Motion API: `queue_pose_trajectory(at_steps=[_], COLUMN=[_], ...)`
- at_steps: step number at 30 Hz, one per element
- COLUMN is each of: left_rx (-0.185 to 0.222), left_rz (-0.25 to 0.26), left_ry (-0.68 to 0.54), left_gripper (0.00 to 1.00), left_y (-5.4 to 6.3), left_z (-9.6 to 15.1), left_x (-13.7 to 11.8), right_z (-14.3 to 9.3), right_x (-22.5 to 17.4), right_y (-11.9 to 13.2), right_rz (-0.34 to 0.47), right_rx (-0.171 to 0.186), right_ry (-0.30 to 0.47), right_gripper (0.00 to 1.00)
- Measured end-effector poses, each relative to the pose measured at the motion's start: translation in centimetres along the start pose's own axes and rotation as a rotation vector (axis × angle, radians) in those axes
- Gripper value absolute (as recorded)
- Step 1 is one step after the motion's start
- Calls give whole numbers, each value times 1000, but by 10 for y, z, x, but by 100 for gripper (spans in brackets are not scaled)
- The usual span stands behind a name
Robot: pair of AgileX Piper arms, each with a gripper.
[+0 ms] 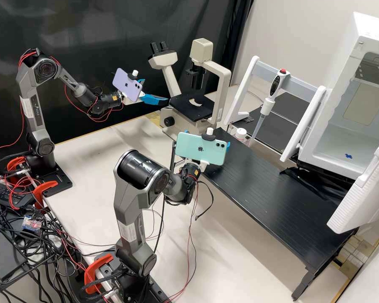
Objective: Move the petri dish to the incubator
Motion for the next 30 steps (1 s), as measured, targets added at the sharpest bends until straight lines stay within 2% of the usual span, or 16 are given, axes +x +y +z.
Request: queue_pose_trajectory(at_steps=[10, 16, 23, 24, 30], left_rx=[0, 0, 0, 0, 0], left_rz=[0, 0, 0, 0, 0], left_ry=[0, 0, 0, 0, 0], left_gripper=[100, 100, 100, 100, 100], left_y=[0, 0, 0, 0, 0], left_z=[0, 0, 0, 0, 0], left_x=[0, 0, 0, 0, 0], right_z=[1, 10, 9, 10, 10], right_x=[5, 9, 13, 14, 14], right_y=[-16, -24, -26, -27, -26], right_rz=[-66, -107, -115, -117, -116], right_rx=[-2, 7, -3, -3, -3], right_ry=[6, -34, -27, -28, -28], right_gripper=[100, 100, 100, 0, 0])
